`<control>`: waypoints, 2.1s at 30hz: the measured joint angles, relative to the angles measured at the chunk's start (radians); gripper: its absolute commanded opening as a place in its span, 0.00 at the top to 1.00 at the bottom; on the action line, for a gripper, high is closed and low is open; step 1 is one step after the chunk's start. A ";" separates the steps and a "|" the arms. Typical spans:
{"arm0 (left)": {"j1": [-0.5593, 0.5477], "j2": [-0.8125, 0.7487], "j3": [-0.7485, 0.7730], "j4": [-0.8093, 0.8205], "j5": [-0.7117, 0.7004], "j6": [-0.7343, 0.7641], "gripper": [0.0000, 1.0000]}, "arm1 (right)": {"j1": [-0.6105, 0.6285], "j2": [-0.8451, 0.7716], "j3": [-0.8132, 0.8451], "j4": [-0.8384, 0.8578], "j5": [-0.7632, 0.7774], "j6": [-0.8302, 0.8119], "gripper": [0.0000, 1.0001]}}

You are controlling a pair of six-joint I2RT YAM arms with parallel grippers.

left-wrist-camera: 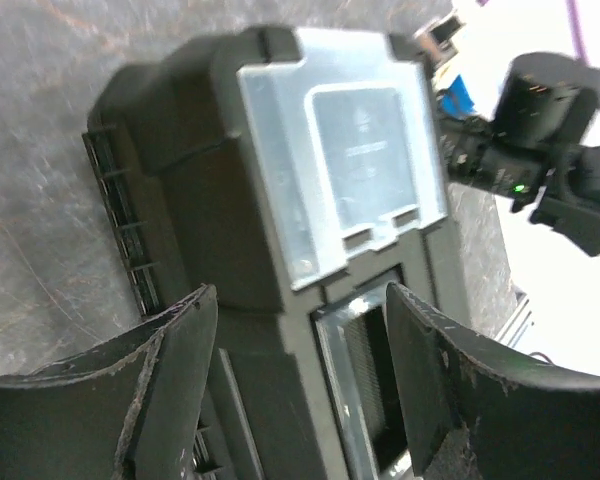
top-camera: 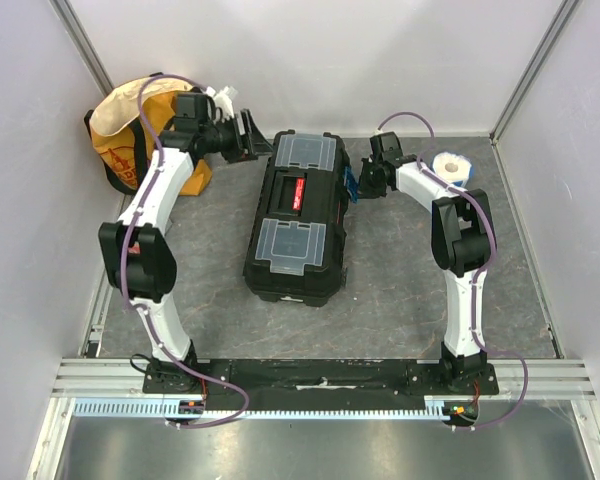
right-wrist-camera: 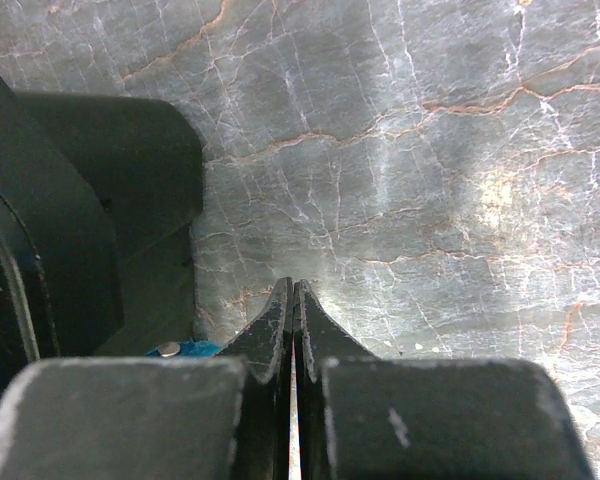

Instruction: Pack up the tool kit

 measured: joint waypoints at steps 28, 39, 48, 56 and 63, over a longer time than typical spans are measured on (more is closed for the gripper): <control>-0.018 0.121 -0.051 0.019 0.115 -0.006 0.52 | 0.002 -0.003 -0.114 0.113 -0.109 0.011 1.00; 0.002 0.142 -0.070 0.067 0.219 -0.006 0.54 | 0.003 0.024 -0.114 0.172 -0.186 0.028 1.00; 0.009 0.149 -0.074 0.085 0.237 -0.011 0.54 | 0.011 0.060 -0.124 0.330 -0.232 0.063 1.00; 0.013 0.138 -0.054 0.036 0.173 -0.048 0.40 | 0.010 0.025 -0.153 0.319 -0.114 0.121 0.63; 0.005 0.133 0.014 -0.053 0.049 -0.062 0.28 | -0.010 -0.142 -0.235 0.262 -0.055 0.164 0.45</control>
